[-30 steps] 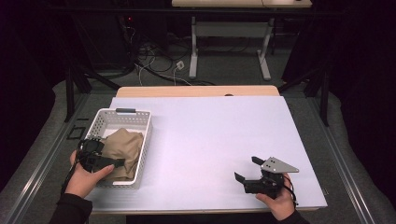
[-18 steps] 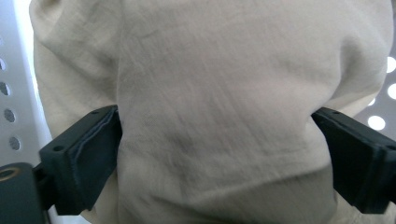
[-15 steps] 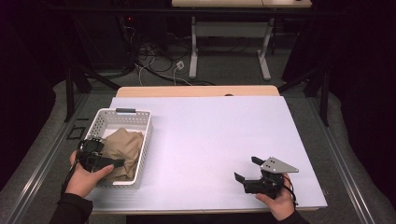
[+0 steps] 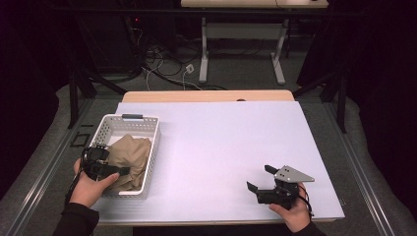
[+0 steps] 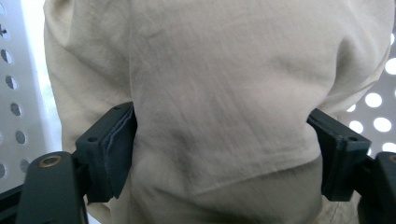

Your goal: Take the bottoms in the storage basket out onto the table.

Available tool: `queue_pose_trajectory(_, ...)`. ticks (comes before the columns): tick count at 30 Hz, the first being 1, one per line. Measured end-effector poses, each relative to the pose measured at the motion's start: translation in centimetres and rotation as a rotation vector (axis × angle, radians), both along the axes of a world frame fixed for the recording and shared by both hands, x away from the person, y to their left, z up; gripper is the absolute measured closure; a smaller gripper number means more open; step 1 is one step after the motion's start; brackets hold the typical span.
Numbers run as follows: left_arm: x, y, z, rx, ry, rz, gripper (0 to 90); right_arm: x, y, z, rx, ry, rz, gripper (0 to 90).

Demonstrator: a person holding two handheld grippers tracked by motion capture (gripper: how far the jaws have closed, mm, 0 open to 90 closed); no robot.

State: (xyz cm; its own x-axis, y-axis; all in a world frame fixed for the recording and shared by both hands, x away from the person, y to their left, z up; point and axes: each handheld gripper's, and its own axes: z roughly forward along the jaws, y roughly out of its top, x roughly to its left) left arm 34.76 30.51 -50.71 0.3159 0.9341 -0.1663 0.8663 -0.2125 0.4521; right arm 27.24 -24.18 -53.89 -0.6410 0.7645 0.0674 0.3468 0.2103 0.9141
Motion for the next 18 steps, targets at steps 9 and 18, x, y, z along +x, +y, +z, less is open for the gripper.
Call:
queue_pose_trajectory(9,-0.01,-0.15,-0.02,0.023,-0.007,0.010,27.8,0.00,0.05,-0.03,-0.003,0.001,-0.001,10.1)
queue_pose_trajectory(18,-0.07,-0.09,0.00,0.042,-0.013,0.005,34.3,-0.02,0.10,-0.07,-0.010,0.002,0.002,10.9)
